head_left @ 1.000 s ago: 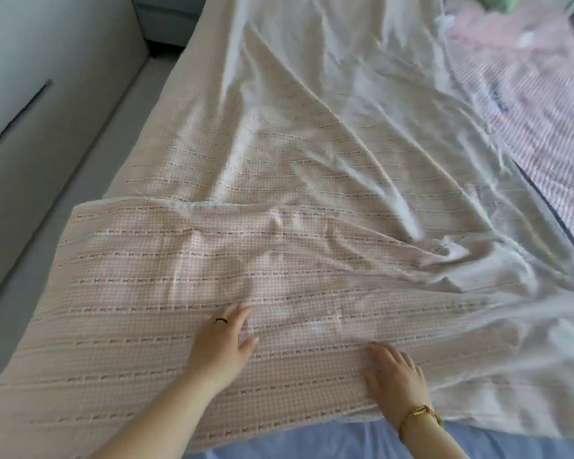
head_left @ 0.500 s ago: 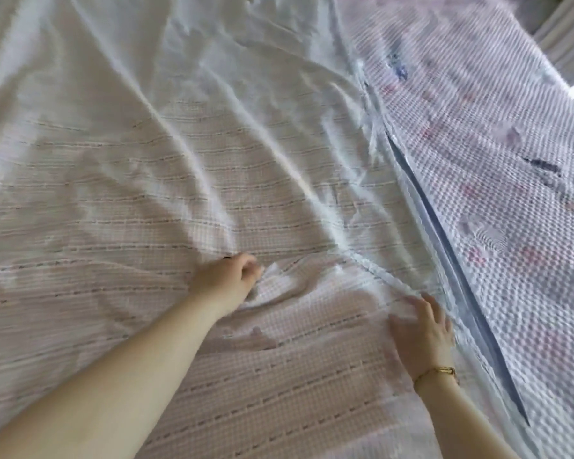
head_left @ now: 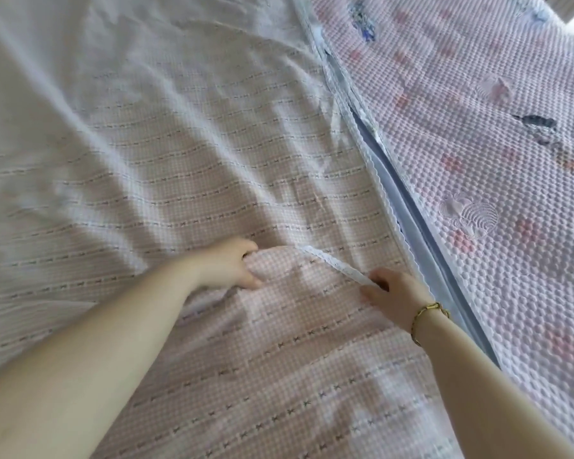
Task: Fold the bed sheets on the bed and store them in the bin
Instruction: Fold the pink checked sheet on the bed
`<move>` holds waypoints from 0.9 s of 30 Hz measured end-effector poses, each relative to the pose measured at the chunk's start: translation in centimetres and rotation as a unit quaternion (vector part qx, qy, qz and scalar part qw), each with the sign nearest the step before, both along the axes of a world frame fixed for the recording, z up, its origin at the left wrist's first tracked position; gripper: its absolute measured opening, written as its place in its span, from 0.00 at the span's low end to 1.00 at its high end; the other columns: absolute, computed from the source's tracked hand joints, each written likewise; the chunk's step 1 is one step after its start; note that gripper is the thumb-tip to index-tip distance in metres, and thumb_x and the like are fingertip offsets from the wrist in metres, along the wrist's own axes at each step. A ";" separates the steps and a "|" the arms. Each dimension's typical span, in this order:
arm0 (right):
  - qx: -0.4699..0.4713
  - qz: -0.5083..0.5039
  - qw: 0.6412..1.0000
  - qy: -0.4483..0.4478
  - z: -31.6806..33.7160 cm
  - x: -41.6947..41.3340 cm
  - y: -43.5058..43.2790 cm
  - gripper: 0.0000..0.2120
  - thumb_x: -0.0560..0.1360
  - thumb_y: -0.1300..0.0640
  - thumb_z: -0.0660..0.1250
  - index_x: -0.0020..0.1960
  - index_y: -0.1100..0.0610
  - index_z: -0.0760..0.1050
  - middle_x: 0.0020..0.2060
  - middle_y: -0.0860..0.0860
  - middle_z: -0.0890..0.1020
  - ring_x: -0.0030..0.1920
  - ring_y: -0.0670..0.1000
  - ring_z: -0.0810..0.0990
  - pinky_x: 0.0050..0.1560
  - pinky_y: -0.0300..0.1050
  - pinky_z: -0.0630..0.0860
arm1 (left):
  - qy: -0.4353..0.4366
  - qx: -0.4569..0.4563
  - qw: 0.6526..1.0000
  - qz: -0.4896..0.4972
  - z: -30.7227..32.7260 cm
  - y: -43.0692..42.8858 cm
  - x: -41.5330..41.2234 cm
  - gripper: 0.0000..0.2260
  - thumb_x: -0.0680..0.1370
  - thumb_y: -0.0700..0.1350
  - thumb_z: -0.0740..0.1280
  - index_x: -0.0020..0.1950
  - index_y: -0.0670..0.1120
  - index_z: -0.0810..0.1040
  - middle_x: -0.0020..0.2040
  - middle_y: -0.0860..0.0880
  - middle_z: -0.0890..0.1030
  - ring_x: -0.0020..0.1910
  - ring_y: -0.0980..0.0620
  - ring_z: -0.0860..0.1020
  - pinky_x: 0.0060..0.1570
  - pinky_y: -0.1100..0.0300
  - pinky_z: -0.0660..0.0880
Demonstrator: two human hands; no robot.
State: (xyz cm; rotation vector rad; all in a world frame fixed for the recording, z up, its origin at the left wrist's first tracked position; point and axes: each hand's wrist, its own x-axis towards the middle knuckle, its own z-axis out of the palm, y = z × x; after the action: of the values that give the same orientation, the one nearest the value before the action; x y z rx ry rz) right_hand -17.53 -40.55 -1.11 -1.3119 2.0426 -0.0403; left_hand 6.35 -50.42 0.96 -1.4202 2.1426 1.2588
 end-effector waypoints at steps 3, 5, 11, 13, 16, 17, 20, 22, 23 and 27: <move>-0.097 -0.097 0.986 -0.098 1.2 -0.8 -0.4 0.13 0.77 0.57 0.61 0.34 0.52 0.66 0.29 0.48 0.70 0.30 0.48 0.67 0.31 0.41 0.63 | 0.004 -0.158 0.987 0.022 2.5 -3.0 -1.3 0.14 0.72 0.50 0.70 0.35 0.49 0.66 0.33 0.54 0.68 0.35 0.51 0.67 0.32 0.58 0.61; -0.154 -0.103 0.980 -0.070 1.9 -1.1 -1.3 0.11 0.78 0.57 0.60 0.37 0.53 0.67 0.29 0.48 0.70 0.31 0.51 0.69 0.32 0.44 0.64 | -0.026 -0.264 0.963 0.047 2.9 -3.7 -2.7 0.17 0.74 0.56 0.67 0.34 0.49 0.63 0.32 0.54 0.67 0.36 0.49 0.67 0.34 0.57 0.58; -0.107 -0.126 0.986 0.026 0.7 -2.5 -3.2 0.04 0.78 0.53 0.59 0.47 0.53 0.69 0.35 0.47 0.73 0.35 0.50 0.70 0.33 0.42 0.66 | -0.020 -0.365 0.926 0.091 -0.5 -3.7 -6.3 0.20 0.76 0.55 0.64 0.60 0.42 0.69 0.54 0.43 0.78 0.57 0.44 0.73 0.55 0.54 0.59; -0.076 -0.151 0.986 -0.015 0.0 -3.5 -2.1 0.05 0.77 0.54 0.61 0.48 0.55 0.73 0.38 0.49 0.74 0.38 0.50 0.72 0.34 0.42 0.66 | -0.060 -0.332 0.939 0.065 -2.1 -3.0 -7.0 0.25 0.77 0.54 0.63 0.70 0.44 0.62 0.68 0.43 0.68 0.68 0.45 0.63 0.67 0.52 0.50; -0.061 -0.200 0.974 -0.088 0.2 -5.0 1.2 0.08 0.77 0.52 0.62 0.45 0.57 0.73 0.34 0.49 0.72 0.34 0.49 0.71 0.32 0.40 0.65 | -0.085 -0.290 0.953 -0.010 -3.6 0.5 -7.4 0.32 0.79 0.55 0.59 0.76 0.49 0.46 0.76 0.46 0.47 0.75 0.47 0.46 0.71 0.49 0.39; -0.049 -0.212 0.971 -0.103 0.5 -5.4 2.7 0.09 0.77 0.52 0.62 0.43 0.58 0.72 0.32 0.49 0.71 0.32 0.48 0.69 0.32 0.39 0.64 | -0.079 -0.281 0.956 -0.024 -3.9 2.0 -7.3 0.31 0.79 0.54 0.57 0.76 0.49 0.43 0.77 0.46 0.42 0.75 0.47 0.42 0.71 0.49 0.37; 0.011 -0.233 0.964 -0.126 1.6 -6.6 7.8 0.15 0.77 0.52 0.62 0.34 0.57 0.66 0.27 0.49 0.65 0.28 0.47 0.63 0.28 0.38 0.60 | -0.049 -0.249 0.967 -0.034 -4.1 6.1 -6.9 0.29 0.80 0.53 0.54 0.76 0.50 0.43 0.76 0.47 0.36 0.75 0.48 0.38 0.71 0.50 0.35; 0.054 -0.242 0.962 -0.114 2.3 -7.1 11.0 0.18 0.76 0.51 0.63 0.32 0.57 0.62 0.26 0.49 0.62 0.26 0.47 0.59 0.25 0.36 0.57 | -0.048 -0.210 0.976 -0.035 -4.0 7.9 -6.8 0.27 0.81 0.53 0.52 0.76 0.51 0.43 0.76 0.47 0.36 0.75 0.49 0.38 0.71 0.52 0.37; 0.073 -0.246 0.961 -0.104 2.6 -7.3 12.5 0.18 0.75 0.51 0.64 0.33 0.58 0.62 0.26 0.50 0.62 0.26 0.47 0.60 0.26 0.36 0.57 | -0.050 -0.195 0.979 -0.042 -4.0 8.7 -6.8 0.27 0.81 0.54 0.51 0.76 0.51 0.44 0.76 0.47 0.37 0.75 0.49 0.39 0.71 0.53 0.38; 0.111 -0.284 0.948 -0.089 3.8 -6.4 17.5 0.18 0.75 0.50 0.65 0.33 0.58 0.65 0.28 0.51 0.66 0.29 0.48 0.64 0.30 0.40 0.60 | -0.038 -0.172 0.981 -0.083 -3.2 11.6 -7.2 0.27 0.81 0.56 0.51 0.76 0.51 0.46 0.77 0.50 0.41 0.75 0.51 0.43 0.72 0.53 0.41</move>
State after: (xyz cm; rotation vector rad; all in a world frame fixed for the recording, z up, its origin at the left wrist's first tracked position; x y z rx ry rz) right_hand -23.96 -23.03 2.71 -0.5321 2.1279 -0.1764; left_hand -0.88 -38.82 -2.29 -1.3493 2.4518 0.7881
